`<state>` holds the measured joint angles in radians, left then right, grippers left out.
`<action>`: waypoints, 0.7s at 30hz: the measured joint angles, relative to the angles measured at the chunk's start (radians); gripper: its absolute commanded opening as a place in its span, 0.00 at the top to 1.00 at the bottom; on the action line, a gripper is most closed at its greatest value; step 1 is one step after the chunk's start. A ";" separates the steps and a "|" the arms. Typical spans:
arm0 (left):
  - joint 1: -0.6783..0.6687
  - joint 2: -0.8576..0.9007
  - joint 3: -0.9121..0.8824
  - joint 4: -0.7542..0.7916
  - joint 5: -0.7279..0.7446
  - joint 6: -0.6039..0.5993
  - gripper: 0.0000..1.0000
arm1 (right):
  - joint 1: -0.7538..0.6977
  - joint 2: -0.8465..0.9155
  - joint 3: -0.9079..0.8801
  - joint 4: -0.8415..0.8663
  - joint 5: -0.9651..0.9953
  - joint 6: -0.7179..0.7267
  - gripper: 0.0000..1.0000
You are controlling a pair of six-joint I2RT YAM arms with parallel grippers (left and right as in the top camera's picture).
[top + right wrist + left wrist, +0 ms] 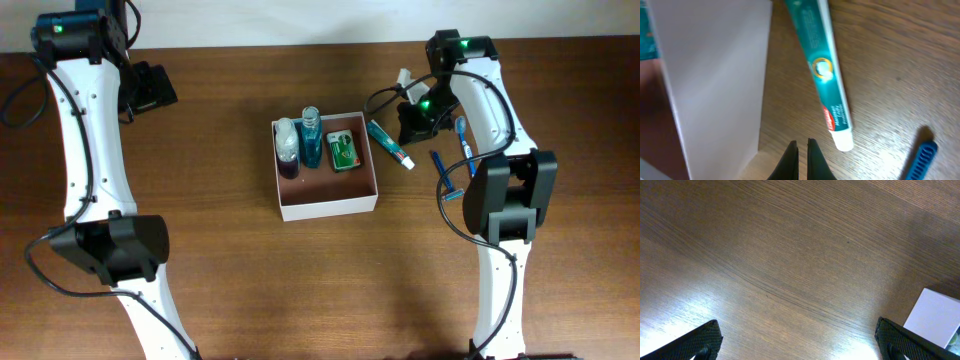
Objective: Pack container
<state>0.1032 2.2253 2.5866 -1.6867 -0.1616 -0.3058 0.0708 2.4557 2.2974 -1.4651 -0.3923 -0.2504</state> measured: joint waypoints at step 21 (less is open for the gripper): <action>0.000 0.000 0.000 0.000 0.000 0.000 0.01 | 0.002 0.001 -0.157 0.132 -0.100 -0.144 0.96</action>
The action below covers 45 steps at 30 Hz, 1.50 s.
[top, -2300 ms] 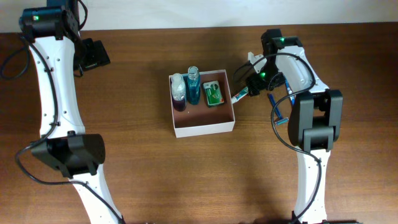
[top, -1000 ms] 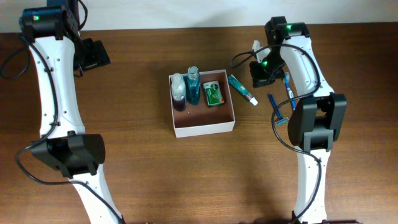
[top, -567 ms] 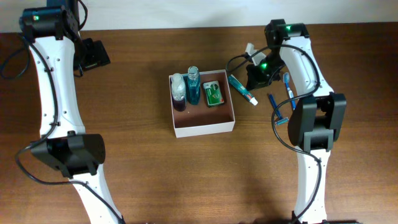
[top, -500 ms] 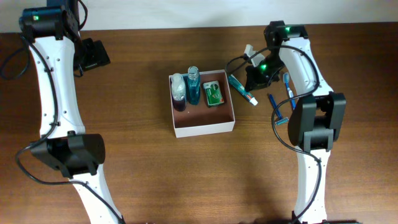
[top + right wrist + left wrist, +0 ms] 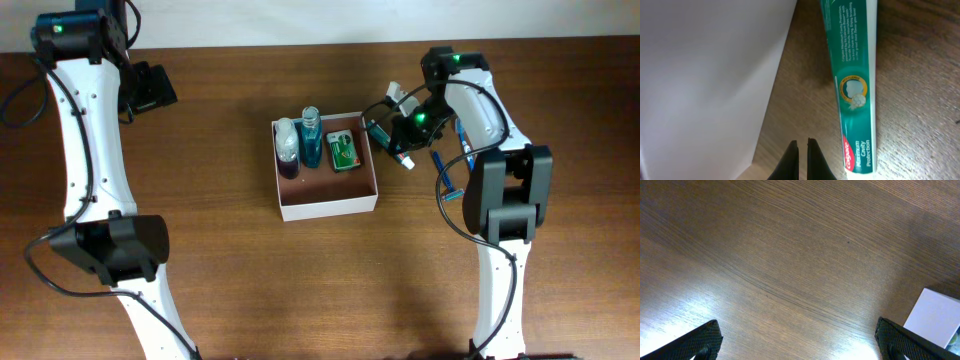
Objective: Pack container
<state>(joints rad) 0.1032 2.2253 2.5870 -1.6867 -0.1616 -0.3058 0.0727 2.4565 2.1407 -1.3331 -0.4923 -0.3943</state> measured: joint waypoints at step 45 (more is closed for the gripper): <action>0.000 0.000 0.000 0.000 0.000 0.000 0.01 | 0.041 0.018 -0.065 0.243 0.130 0.070 0.96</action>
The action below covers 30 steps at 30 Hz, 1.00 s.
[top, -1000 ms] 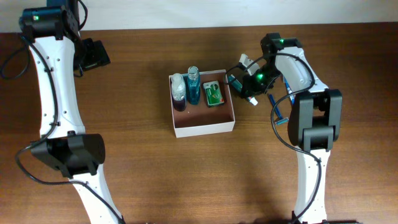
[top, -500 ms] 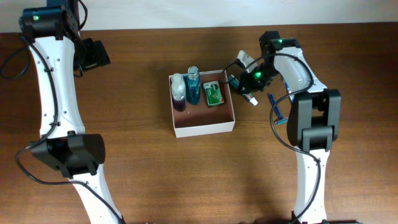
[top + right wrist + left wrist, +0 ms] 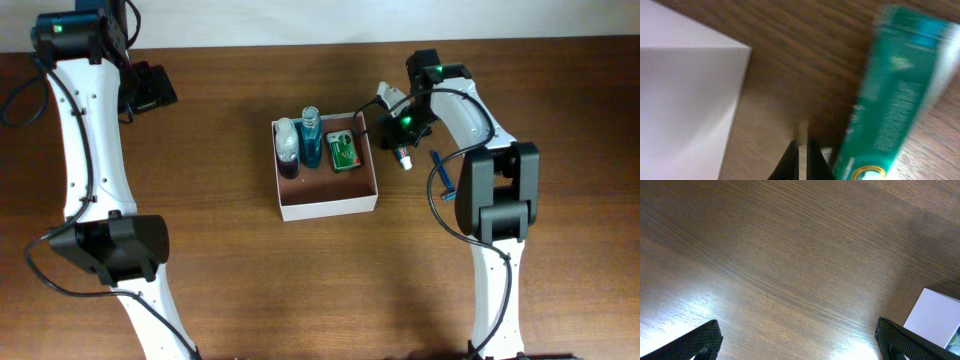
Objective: Pack container
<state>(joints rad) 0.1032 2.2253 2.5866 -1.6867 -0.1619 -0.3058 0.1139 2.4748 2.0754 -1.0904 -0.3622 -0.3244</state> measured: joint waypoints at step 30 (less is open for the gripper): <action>0.000 0.000 0.000 0.000 0.000 0.000 0.01 | -0.118 0.000 0.124 -0.080 0.122 0.079 0.39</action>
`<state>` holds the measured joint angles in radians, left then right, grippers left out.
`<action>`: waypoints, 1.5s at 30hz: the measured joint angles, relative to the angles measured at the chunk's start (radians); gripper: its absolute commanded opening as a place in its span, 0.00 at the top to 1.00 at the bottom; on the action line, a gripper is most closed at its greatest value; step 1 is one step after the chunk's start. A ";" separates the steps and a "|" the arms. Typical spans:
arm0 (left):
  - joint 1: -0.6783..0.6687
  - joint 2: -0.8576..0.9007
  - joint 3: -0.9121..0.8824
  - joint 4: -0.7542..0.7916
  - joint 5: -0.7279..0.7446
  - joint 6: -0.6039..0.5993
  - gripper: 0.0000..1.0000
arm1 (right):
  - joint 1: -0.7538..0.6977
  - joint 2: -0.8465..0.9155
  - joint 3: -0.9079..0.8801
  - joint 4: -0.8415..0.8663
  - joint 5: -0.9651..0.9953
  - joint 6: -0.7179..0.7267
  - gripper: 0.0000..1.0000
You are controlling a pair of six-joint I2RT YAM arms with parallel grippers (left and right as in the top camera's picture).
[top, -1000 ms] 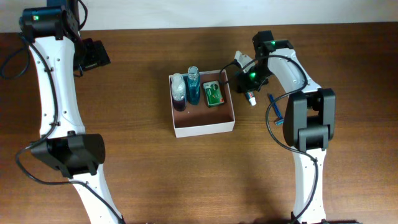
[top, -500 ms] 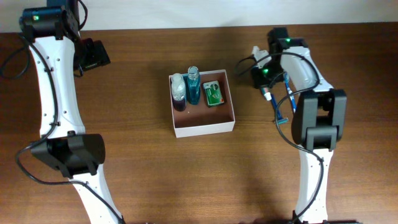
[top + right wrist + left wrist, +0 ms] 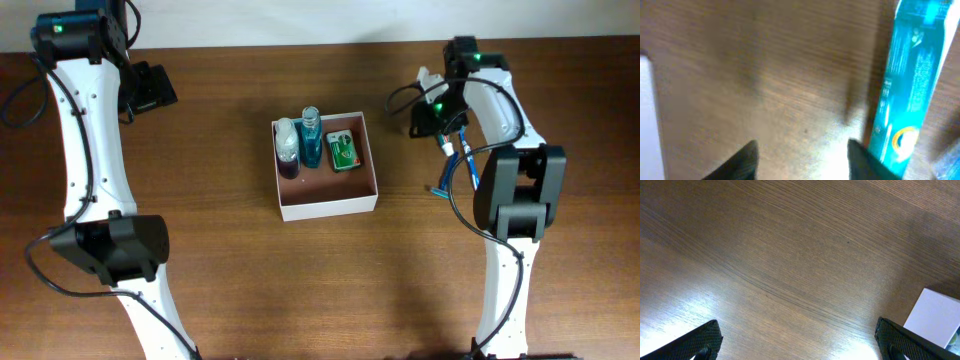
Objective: Pack container
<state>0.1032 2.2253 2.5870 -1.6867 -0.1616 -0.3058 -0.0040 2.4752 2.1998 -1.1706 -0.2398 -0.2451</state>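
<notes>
The white box [image 3: 328, 207] sits mid-table and holds a clear bottle [image 3: 287, 146], a blue bottle [image 3: 310, 138] and a green packet [image 3: 344, 150]. My right gripper [image 3: 431, 117] is right of the box, open and empty [image 3: 802, 161]. The teal toothpaste tube [image 3: 905, 105] lies on the wood just beside its right finger [image 3: 863, 159]. In the overhead view the tube is mostly hidden under the arm. My left gripper [image 3: 150, 88] hangs open at the far left over bare wood [image 3: 800, 342], with a corner of the box [image 3: 935, 322] at its right.
A blue toothbrush [image 3: 468, 163] and a blue razor [image 3: 441, 186] lie right of the box, close under the right arm. The wall edge runs along the back of the table.
My right gripper was shut beside the box's right wall at the toothpaste. It now stands open farther right. The tube no longer lies beside the box; it is by the toothbrush and razor.
The toothpaste lay on the table beside the box's right wall, with my right gripper shut just right of it. The shut gripper then stood closer over the tube, then against it at the box. Now the tube lies farther right and the gripper is open. The left arm stayed still.
</notes>
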 measured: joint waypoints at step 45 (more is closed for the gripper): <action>0.000 0.000 0.000 0.000 0.000 0.000 0.01 | 0.000 0.101 0.171 -0.098 0.217 0.033 0.41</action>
<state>0.1032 2.2253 2.5870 -1.6867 -0.1616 -0.3061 -0.0040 2.5763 2.3711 -1.2686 -0.0223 -0.2123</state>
